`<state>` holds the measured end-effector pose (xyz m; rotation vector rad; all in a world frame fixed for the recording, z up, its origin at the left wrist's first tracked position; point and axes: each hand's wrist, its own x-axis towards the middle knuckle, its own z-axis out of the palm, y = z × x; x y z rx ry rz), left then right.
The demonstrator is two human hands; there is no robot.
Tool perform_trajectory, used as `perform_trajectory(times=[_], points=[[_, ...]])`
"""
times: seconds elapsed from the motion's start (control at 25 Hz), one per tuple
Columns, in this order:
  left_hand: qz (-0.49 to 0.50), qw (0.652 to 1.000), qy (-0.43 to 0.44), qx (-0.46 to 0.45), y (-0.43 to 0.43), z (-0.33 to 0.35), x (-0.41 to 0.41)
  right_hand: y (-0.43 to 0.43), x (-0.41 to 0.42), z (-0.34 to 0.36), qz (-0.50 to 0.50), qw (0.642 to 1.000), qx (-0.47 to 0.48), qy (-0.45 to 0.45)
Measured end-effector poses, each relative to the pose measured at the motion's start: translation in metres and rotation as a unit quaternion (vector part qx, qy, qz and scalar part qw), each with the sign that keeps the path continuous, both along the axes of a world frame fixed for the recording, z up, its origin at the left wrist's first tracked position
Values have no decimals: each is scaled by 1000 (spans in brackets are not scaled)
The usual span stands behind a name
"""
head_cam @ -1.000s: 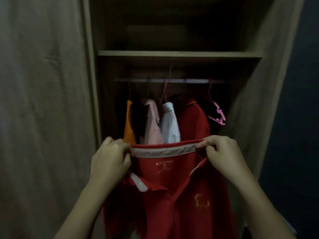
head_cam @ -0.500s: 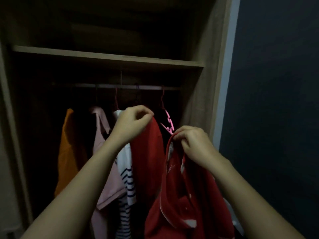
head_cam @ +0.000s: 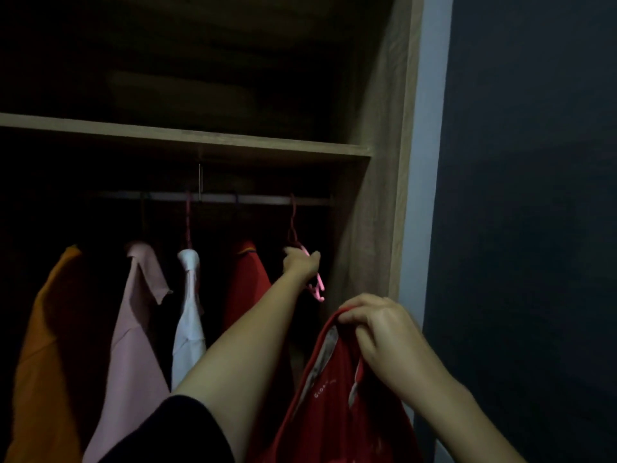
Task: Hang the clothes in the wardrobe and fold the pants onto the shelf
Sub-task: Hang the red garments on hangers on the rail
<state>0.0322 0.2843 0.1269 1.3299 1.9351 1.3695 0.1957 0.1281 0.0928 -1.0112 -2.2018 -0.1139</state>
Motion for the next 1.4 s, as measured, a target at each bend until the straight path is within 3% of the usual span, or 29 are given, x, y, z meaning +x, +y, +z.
perform_trajectory(times=[0.12, 0.32, 0.64, 0.72, 0.84, 0.96, 1.2, 1.4], points=[[28, 997, 61, 46, 10, 6, 1, 11, 3, -2, 5, 1000, -17, 4], [36, 989, 79, 122, -7, 30, 5, 9, -2, -7, 9, 1000, -19, 16], [-27, 970, 111, 214, -146, 16, -41, 1, -40, -17, 12, 1000, -8, -25], [13, 971, 121, 207, -192, 3, -74, 4, -50, -19, 9, 998, -32, -55], [123, 941, 239, 204, -270, -33, -128, -5, -65, -18, 0, 994, -84, -75], [163, 921, 250, 250, -343, -69, -167, -16, -72, -19, -4, 988, -125, -93], [131, 912, 277, 274, -443, -122, -224, -57, -83, -11, 0, 987, -142, -78], [69, 906, 314, 276, -445, -143, -209, -97, -112, 5, 55, 988, -82, -123]])
